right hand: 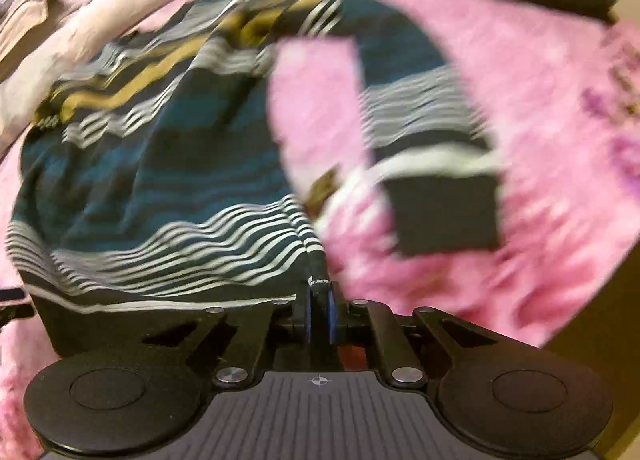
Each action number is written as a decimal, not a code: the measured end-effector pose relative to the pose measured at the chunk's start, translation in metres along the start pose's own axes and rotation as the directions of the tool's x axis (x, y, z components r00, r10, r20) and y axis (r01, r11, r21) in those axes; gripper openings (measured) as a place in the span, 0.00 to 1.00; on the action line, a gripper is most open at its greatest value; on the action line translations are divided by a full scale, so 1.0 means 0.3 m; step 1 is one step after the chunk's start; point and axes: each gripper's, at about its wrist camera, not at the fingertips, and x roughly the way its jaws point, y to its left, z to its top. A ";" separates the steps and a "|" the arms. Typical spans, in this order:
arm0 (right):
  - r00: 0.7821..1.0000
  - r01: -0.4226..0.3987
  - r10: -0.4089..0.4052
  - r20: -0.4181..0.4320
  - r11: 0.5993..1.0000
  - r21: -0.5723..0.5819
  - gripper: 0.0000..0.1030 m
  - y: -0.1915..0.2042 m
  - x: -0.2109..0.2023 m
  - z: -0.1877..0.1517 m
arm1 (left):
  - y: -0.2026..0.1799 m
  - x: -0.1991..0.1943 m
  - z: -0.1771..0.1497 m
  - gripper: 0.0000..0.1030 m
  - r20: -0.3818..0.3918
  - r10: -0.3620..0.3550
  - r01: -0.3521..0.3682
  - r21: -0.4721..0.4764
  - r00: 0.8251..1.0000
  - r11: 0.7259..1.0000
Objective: Fold clothes
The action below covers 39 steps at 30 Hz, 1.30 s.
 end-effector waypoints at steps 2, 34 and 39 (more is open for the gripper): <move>1.000 0.028 -0.028 -0.004 1.000 -0.011 0.06 -0.036 -0.011 0.017 | 0.013 0.049 0.031 0.54 -0.005 -0.012 0.012 -0.017 1.000 1.000; 0.987 0.055 -0.080 -0.136 0.982 -0.180 0.15 -0.049 -0.036 0.056 | 0.020 -0.212 -0.175 0.38 -0.209 0.100 -0.118 -0.074 0.973 0.990; 0.994 -0.088 0.066 -0.089 0.958 -0.275 0.99 0.187 0.005 0.153 | 0.120 -0.153 -0.011 0.53 -0.077 0.239 -0.242 -0.027 0.968 0.970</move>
